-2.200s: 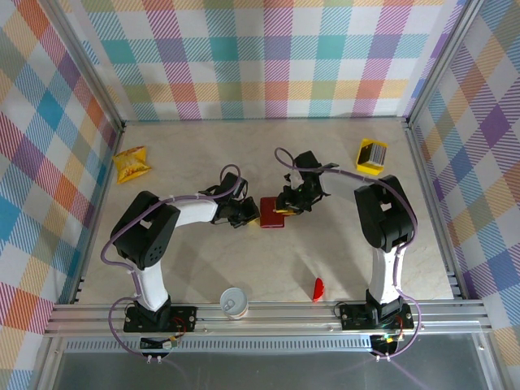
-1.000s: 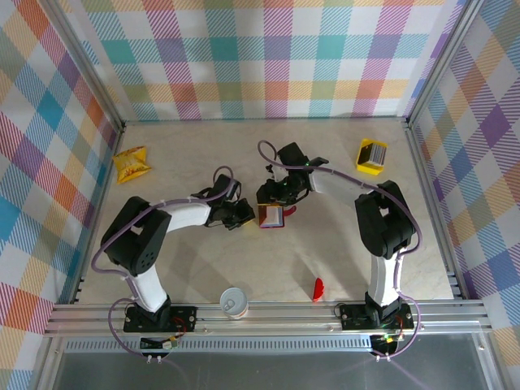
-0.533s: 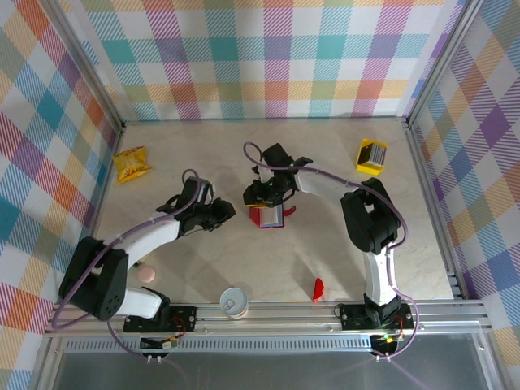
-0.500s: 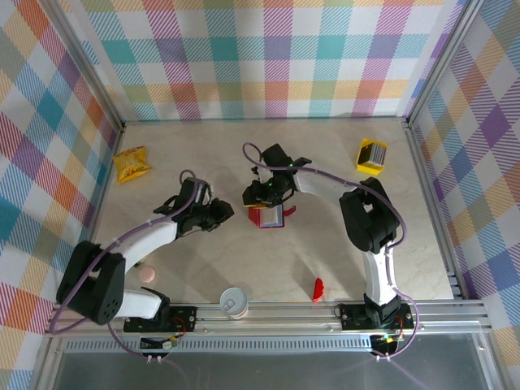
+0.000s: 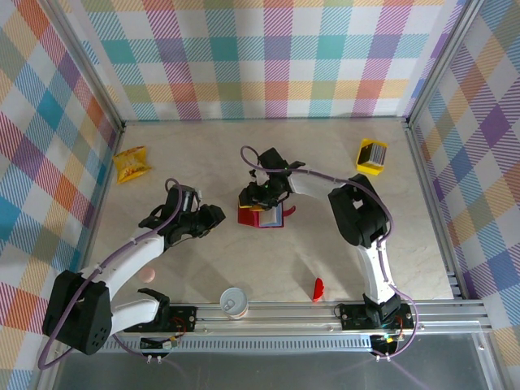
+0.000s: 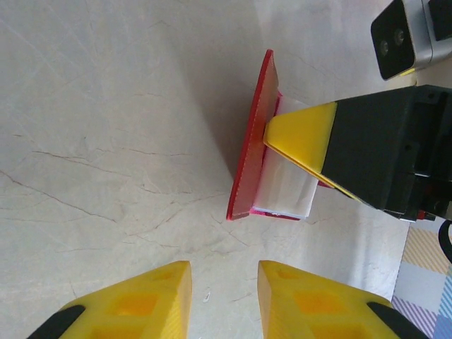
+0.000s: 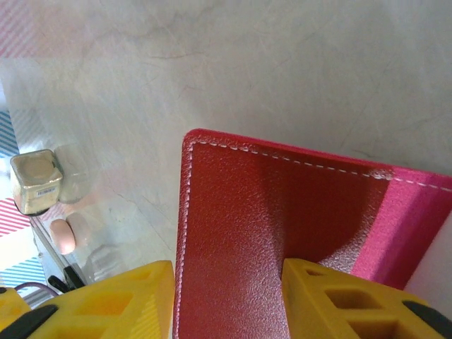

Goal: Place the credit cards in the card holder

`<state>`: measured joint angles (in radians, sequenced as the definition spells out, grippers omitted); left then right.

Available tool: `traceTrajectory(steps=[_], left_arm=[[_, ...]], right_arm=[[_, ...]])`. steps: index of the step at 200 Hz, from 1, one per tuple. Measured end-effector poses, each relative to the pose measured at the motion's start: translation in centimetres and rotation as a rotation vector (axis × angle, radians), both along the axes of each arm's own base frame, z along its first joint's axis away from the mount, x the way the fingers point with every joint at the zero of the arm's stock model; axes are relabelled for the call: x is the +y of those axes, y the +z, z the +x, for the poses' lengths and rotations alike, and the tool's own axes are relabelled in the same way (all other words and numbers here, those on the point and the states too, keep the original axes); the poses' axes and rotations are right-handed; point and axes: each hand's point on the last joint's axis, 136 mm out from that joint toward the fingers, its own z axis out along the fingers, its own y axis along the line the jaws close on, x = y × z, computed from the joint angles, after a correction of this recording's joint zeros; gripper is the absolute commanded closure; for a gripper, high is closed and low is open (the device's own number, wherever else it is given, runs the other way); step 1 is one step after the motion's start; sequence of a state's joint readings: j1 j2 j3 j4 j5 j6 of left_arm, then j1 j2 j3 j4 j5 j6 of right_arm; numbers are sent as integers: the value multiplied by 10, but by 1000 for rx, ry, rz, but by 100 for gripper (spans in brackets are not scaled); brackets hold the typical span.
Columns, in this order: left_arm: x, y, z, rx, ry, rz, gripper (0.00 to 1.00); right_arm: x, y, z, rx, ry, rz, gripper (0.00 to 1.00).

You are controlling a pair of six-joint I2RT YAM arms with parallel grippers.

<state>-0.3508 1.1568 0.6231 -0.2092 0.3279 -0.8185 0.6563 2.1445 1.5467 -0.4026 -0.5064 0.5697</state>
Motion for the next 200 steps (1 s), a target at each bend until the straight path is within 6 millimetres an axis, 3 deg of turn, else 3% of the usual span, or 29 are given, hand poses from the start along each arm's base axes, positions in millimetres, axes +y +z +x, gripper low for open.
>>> traceTrajectory(steps=[78,132,200], left_arm=[[-2,-8,3,16,-3,2,72],[-9,-21,10,36,-8,-28,100],[-27,-36,23,58,-29,-68,100]], right_arm=[[2,-16,1,11,3,-9,56],[1,-9,0,2,9,-7,59],[-1,-2,-3,15,10,-17,60]])
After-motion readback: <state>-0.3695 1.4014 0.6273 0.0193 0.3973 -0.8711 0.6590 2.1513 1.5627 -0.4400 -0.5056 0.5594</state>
